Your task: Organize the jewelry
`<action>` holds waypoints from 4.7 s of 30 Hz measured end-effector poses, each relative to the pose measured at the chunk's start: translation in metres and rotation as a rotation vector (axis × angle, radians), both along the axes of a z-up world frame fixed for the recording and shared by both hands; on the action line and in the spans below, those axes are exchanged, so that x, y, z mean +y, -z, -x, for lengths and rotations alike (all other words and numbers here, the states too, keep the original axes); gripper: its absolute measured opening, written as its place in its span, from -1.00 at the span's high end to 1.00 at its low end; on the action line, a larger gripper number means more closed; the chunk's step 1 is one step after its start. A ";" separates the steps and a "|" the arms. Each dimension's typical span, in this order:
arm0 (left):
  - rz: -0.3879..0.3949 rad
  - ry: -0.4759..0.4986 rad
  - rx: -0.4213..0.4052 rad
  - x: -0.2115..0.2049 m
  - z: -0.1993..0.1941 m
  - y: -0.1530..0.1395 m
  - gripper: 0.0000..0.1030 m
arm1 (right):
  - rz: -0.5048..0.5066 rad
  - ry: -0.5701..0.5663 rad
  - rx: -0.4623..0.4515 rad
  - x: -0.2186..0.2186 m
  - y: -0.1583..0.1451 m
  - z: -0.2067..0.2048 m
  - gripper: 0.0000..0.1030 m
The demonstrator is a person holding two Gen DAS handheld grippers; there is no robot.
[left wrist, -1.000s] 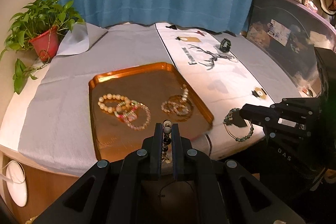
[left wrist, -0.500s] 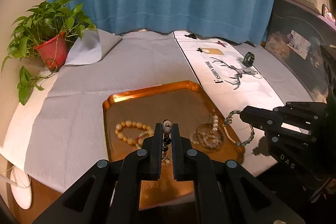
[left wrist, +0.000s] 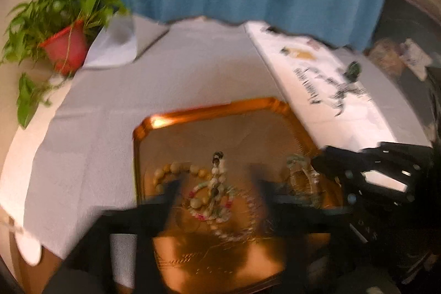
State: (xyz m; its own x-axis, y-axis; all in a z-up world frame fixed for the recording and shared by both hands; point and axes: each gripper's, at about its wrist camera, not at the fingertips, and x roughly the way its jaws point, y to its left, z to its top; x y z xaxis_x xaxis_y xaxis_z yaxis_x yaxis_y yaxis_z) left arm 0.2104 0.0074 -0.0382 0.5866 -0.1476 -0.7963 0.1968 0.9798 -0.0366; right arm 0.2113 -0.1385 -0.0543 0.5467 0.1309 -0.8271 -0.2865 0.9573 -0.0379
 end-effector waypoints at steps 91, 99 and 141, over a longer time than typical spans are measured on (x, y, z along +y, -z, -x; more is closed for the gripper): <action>0.111 0.083 -0.104 -0.096 0.129 -0.222 -0.99 | 0.040 0.514 -0.083 -0.252 -0.089 0.182 -0.55; 0.059 0.201 0.074 -0.180 -0.005 -0.124 -0.98 | -0.043 0.597 -0.088 -0.332 -0.052 0.101 -0.55; -0.091 0.507 -0.031 -0.341 -0.119 -0.032 0.94 | 0.008 0.319 -0.131 -0.337 -0.011 -0.024 0.94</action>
